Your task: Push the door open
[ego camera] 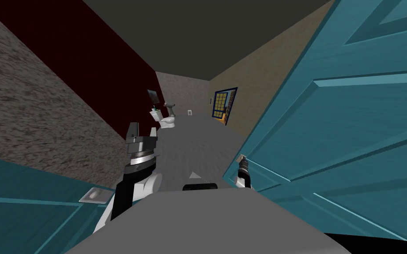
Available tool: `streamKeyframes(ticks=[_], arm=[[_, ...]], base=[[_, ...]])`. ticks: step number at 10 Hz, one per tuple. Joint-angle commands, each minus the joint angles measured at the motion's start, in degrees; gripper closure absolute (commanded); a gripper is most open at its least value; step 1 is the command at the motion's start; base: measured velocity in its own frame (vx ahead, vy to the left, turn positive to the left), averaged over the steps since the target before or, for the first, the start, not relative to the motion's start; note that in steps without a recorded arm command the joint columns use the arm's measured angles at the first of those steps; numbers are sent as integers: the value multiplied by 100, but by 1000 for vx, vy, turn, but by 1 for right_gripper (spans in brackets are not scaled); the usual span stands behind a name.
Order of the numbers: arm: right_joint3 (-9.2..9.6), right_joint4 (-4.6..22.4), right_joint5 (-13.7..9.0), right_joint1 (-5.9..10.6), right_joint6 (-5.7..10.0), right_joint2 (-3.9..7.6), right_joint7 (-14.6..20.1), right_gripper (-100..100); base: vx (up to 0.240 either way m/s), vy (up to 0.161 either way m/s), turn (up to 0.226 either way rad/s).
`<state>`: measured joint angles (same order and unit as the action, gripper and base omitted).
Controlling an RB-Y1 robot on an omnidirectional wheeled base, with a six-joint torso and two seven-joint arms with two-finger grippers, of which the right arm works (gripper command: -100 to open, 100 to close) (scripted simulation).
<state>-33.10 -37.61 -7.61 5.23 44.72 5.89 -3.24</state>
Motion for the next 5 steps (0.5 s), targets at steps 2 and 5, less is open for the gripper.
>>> streamKeyframes(ticks=[2, 5], arm=[[-62, -8, -30, -12, 3, -2, -24, 100], [-303, -17, -146, -33, 13, 29, -102, 100]], base=[[147, -10, -41], [188, -30, -44]])
